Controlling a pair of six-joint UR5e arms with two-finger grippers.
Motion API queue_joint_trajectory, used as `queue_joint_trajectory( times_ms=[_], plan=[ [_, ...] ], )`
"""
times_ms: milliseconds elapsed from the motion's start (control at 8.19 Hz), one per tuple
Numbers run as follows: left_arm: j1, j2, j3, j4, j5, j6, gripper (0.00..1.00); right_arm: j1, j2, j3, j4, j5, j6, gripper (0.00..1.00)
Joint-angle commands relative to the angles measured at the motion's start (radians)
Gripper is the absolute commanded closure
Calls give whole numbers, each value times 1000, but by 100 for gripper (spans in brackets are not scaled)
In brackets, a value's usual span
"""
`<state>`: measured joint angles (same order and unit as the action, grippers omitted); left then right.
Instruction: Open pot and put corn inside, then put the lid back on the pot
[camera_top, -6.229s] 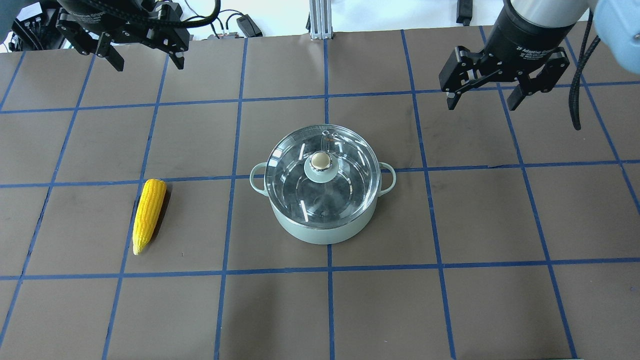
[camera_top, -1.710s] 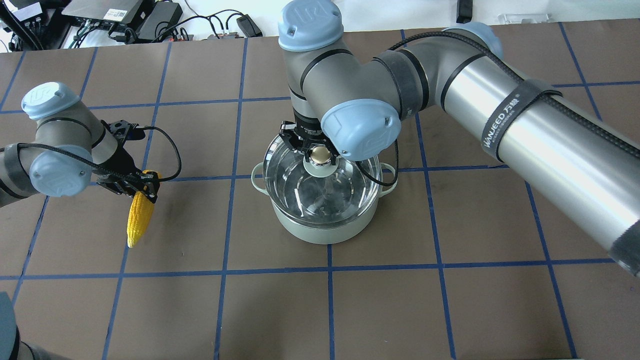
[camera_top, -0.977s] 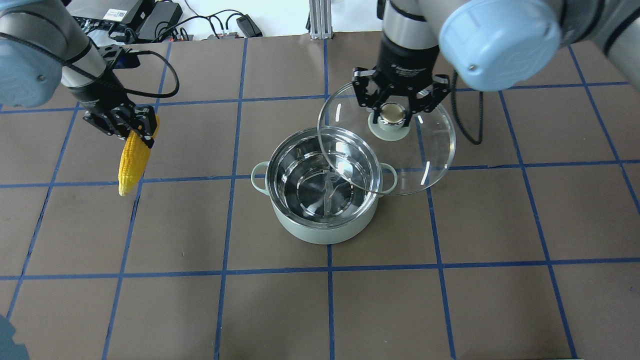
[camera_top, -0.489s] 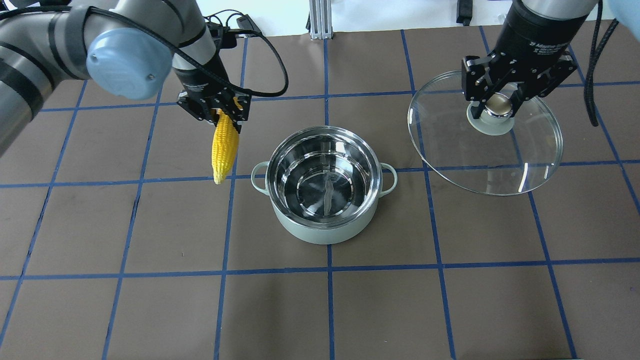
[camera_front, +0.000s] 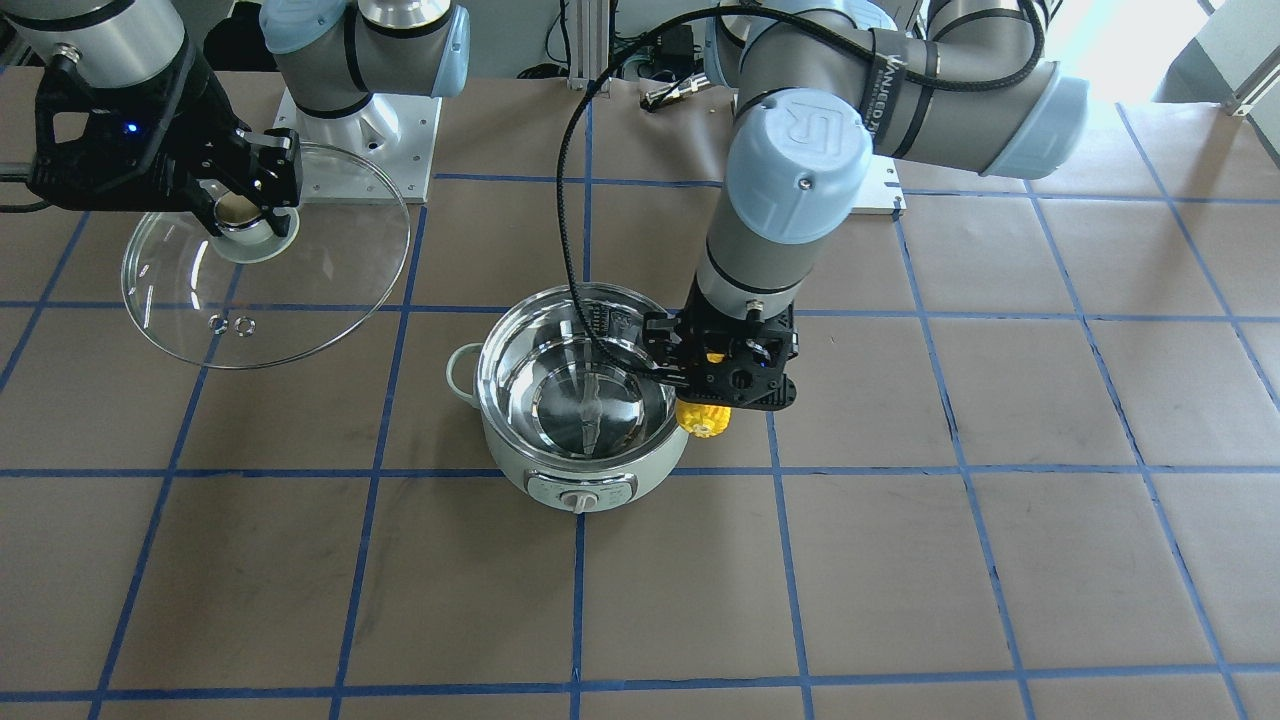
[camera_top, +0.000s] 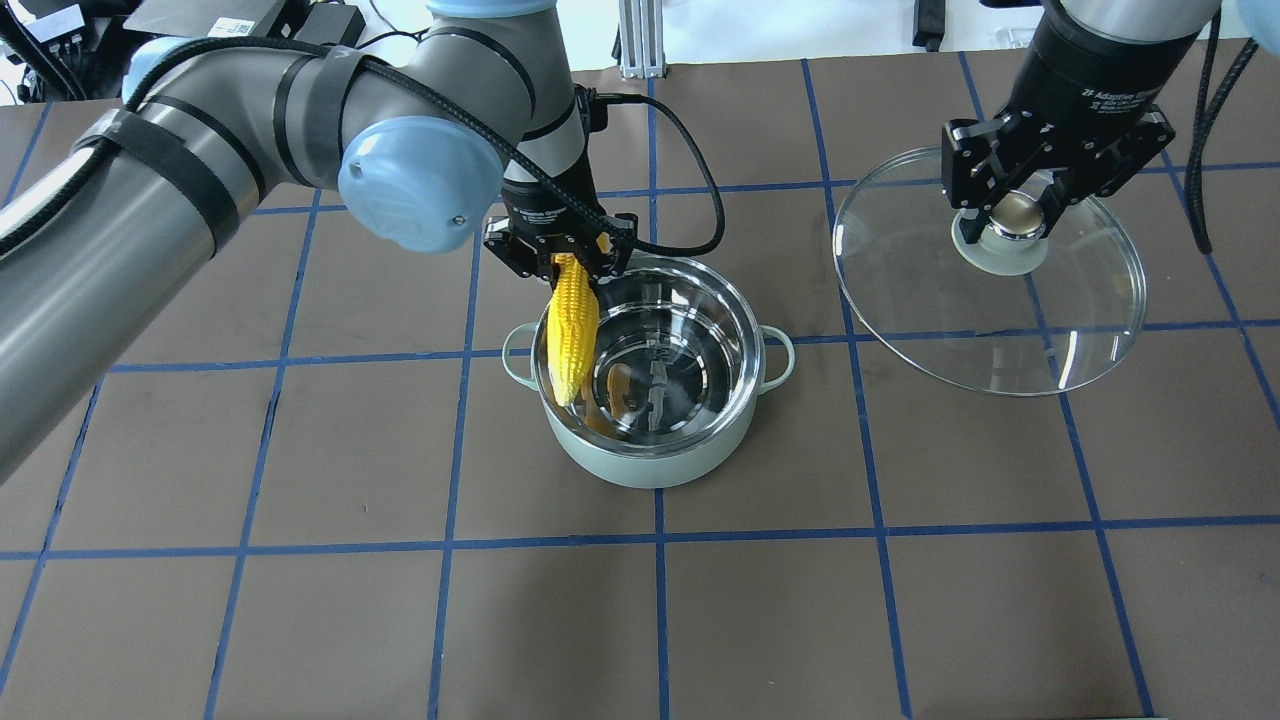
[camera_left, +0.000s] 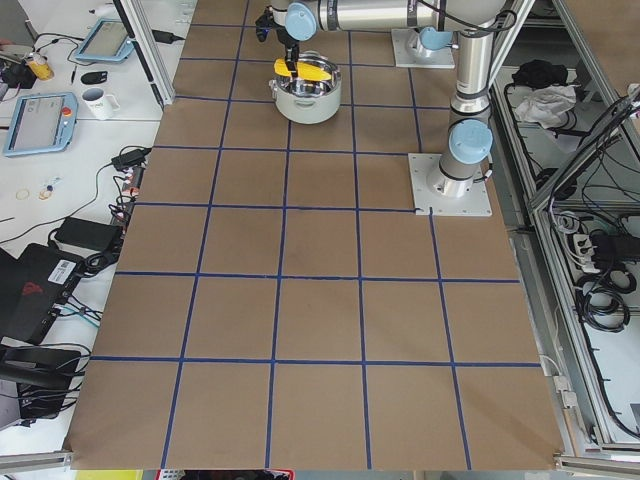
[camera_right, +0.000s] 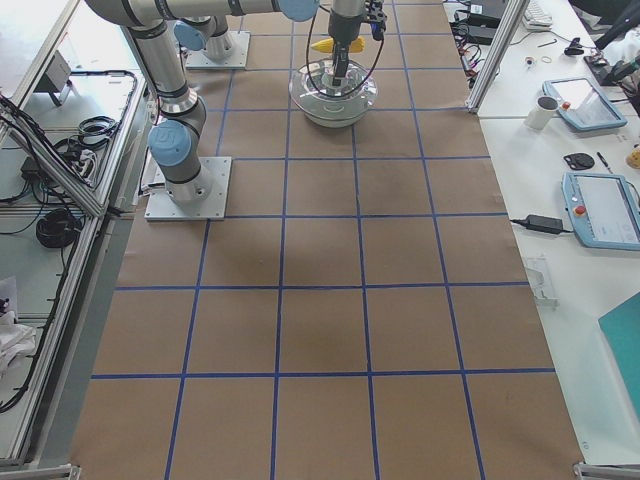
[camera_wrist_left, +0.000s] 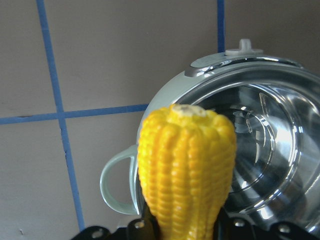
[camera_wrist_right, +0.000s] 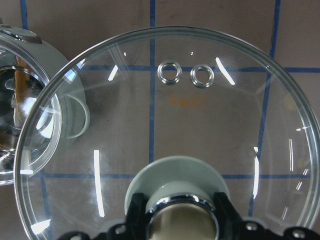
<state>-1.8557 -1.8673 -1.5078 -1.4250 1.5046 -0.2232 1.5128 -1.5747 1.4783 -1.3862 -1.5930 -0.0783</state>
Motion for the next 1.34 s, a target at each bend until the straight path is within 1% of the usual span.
queue_joint_trajectory(
  times_ms=[0,122,611,733,855,977,1221],
  plan=[
    [-78,-68,0,108,-52,-56,100,0,-1,0,-1,-4,2,100],
    [-88,-99,0,116,-49,-62,100,0,-1,0,-1,-22,0,100],
    [-91,-108,-3,118,-46,-59,100,0,-1,2,1,-25,2,100],
    [-91,-111,-8,124,-46,-62,97,0,-1,2,1,-25,2,100],
    [-91,-113,-9,144,-46,-61,63,0,-1,2,1,-25,2,100],
    [-91,-118,-12,153,-46,-62,46,0,-1,2,1,-24,2,100],
    [-91,-118,-14,155,-46,-64,9,0,-1,2,3,-24,2,100]
  ],
)
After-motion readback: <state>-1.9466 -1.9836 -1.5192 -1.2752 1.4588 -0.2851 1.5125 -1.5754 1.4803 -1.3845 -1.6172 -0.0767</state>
